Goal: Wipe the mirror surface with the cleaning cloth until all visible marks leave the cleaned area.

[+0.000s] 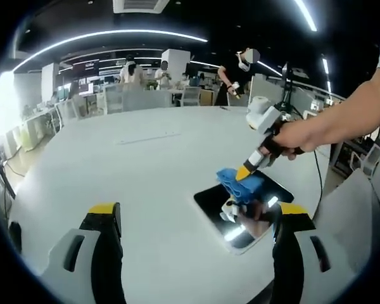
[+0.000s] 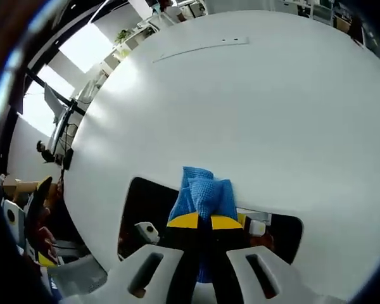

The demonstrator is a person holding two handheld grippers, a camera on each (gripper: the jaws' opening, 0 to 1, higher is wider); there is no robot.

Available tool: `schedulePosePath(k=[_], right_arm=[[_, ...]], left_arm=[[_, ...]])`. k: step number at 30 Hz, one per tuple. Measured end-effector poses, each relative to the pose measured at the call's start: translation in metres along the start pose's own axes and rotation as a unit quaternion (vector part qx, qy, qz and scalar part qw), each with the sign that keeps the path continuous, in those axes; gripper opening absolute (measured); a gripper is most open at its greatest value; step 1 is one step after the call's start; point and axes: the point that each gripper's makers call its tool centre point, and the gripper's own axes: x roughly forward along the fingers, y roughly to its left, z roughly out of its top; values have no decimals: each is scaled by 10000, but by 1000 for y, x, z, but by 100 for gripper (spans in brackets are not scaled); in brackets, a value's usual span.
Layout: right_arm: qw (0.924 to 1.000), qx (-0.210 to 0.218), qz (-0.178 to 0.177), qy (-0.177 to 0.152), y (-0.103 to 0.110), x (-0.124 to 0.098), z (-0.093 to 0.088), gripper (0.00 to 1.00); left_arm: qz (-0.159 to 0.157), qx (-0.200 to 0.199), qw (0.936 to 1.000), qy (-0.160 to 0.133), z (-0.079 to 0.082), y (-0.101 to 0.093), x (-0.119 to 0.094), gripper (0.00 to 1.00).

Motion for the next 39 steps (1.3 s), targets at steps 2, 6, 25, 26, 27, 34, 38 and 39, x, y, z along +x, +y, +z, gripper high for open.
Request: schedulePosePath(k=[2,6,25,26,27,34,38,39], right_arm=[[10000,-1,-34,4,-4,0,1,0],[10000,26,-47,5,-9,1,2,0],[9996,149,-235,-82,-35,-12,-5,0],[9995,105,-280,-87,-34,-12,-5,0],[9995,80,-300,-96,-34,-12,-5,0],[9989,-82,-398,-250,-31,-15,-9,0],[9987,-142,-411,-257,-27,-14,-16,0],[9988,-128,-397,-249,-27,-15,-18,0]], left_arm=[[-6,9,10000,12,0,0,0,99],[-7,-3,10000,0,0,0,1,99],[-56,36,10000,-13,4,-2,10,99],[-54,31,10000,-24,5,-2,10,99],[-52,31,10000,-29,5,-2,10,99],[-87,106,9999,-24,6,-6,9,99],[-85,117,9999,-56,6,-5,8,99],[-74,110,9999,-49,5,-5,7,99]])
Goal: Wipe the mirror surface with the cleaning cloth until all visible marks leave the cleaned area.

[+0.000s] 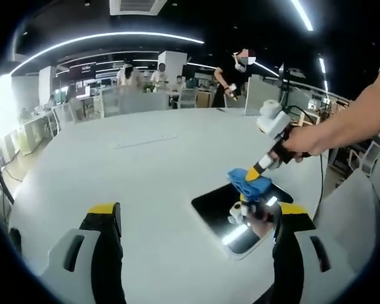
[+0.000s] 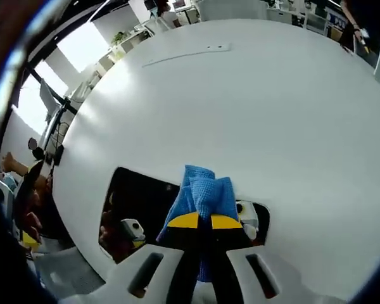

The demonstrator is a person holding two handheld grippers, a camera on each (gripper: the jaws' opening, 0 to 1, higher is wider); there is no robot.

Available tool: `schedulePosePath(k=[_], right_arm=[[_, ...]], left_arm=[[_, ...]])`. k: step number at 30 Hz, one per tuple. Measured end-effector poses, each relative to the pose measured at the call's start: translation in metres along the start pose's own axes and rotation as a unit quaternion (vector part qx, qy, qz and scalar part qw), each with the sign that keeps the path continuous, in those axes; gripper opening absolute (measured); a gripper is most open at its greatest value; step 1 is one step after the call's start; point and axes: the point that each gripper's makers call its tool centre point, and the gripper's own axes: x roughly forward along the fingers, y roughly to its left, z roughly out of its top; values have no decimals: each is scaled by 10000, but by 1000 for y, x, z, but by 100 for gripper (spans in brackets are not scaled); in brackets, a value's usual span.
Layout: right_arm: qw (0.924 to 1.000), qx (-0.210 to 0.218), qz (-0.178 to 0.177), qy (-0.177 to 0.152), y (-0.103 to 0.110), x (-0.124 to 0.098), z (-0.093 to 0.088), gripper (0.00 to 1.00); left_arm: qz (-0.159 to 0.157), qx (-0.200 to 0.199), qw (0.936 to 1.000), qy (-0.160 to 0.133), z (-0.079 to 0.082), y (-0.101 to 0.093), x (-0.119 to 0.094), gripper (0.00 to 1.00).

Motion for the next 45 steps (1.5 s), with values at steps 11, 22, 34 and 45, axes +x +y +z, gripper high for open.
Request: schedulePosePath(k=[11,22,34,45], right_arm=[[10000,13,58,-18,7,-7,-23,0],[9999,25,133,15,14,-18,-46,0],[9996,46,248,103,22,-27,-70,0],[9993,43,332,166,25,-35,-85,0]], left_arm=[[24,137,9999,95,-7,1,-6,99],[12,178,9997,173,-14,0,-15,99],[305,207,9988,335,-32,7,-24,99],[282,29,9988,396,-49,-5,-26,99]])
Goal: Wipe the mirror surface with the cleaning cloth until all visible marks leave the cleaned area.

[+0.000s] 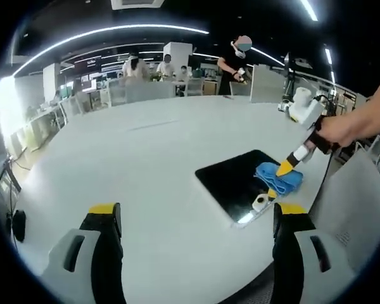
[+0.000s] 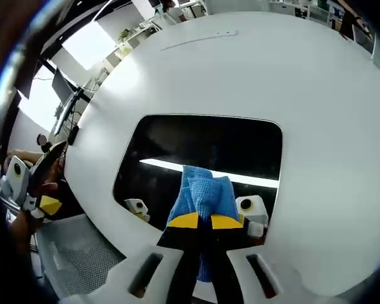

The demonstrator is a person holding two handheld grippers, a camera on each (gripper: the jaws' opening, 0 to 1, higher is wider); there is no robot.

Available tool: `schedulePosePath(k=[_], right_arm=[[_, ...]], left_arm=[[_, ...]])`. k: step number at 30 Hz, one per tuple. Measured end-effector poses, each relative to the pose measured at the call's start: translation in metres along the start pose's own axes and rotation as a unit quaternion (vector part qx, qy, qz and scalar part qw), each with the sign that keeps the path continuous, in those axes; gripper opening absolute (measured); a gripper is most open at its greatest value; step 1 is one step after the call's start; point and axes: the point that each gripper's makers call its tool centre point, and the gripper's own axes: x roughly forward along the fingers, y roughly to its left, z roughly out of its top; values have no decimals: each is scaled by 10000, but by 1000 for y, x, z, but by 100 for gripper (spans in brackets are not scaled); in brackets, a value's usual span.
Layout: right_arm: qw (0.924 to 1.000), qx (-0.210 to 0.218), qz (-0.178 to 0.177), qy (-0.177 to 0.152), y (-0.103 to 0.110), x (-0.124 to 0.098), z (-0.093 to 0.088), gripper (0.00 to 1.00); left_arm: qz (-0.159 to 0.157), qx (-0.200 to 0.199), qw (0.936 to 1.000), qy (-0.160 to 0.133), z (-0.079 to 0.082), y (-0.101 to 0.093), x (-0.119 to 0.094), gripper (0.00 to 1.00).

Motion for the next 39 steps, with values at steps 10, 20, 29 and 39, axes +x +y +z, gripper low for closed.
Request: schedulePosePath(k=[10,20,29,39], right_arm=[[9999,36,80,138,6,-5,-16,0],[9999,5,86,62,6,-5,-16,0],[9999,21,94,65,4,-6,-17,0],[9999,115,32,84,-8,-11,-19,0]], left_arm=[[88,-147,9998,-56,-3,4,-2,99],[176,-55,9998,-35,-7,5,0,99],[106,59,9999,20,-8,1,1,99],[-107,27,9999,54,-9,-9,4,99]])
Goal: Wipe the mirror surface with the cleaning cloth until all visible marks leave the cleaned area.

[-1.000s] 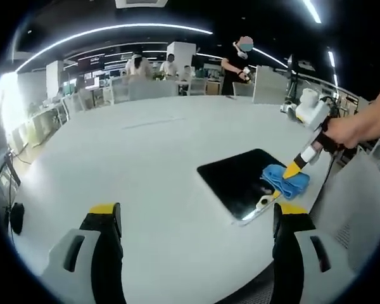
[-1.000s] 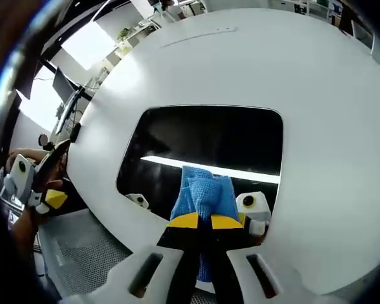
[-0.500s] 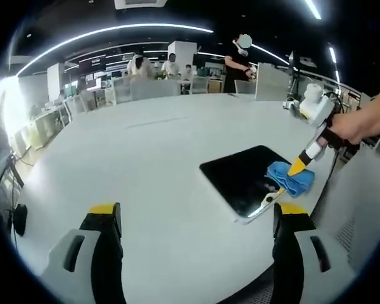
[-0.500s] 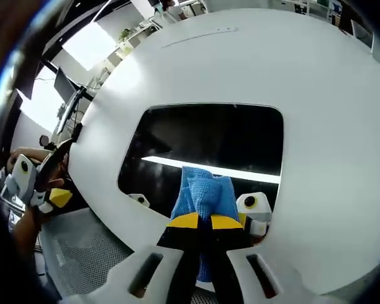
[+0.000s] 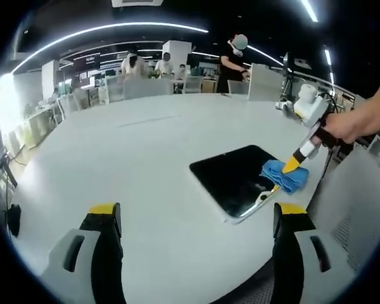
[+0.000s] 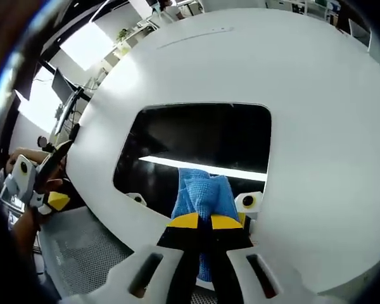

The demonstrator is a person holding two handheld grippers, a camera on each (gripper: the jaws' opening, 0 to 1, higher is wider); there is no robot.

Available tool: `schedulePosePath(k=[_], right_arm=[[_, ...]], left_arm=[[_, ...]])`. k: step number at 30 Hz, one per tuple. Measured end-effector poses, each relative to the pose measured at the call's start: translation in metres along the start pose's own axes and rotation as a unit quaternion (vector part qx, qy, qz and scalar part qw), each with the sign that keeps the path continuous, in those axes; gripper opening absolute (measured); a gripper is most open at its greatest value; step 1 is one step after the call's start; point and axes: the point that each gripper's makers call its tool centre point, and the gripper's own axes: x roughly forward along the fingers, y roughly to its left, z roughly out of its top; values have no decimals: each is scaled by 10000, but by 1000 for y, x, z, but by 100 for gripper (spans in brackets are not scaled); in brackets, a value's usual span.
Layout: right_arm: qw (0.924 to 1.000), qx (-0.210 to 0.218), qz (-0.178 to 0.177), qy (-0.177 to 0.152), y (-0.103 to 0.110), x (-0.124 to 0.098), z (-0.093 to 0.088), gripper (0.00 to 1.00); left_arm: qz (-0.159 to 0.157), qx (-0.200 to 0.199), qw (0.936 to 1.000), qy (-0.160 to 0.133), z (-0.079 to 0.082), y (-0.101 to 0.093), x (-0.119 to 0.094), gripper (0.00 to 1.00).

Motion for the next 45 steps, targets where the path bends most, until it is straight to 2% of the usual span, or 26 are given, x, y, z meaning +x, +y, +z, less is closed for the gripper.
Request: schedulePosePath(k=[6,15,23,30,37,45], right_arm=[[10000,25,-52,3,-4,-1,0,0],[9997,205,-150,-35,-24,-9,0,0],[9996,189,-207,-55,-27,-10,-1,0],[9996,220,-183,6,-28,-9,0,0],[9995,96,-289,27,-33,-6,14,0],[9993,38,-374,43,-40,3,40,0]], left_arm=[[-145,315,9992,174,-4,-8,3,99],[-176,8,9998,118,-4,-5,3,99],[-255,287,9991,185,-5,-11,3,99],[-308,312,9987,245,-8,-12,4,99],[-286,153,9992,220,-8,-10,4,99],[-281,37,9995,156,-6,-10,4,99]])
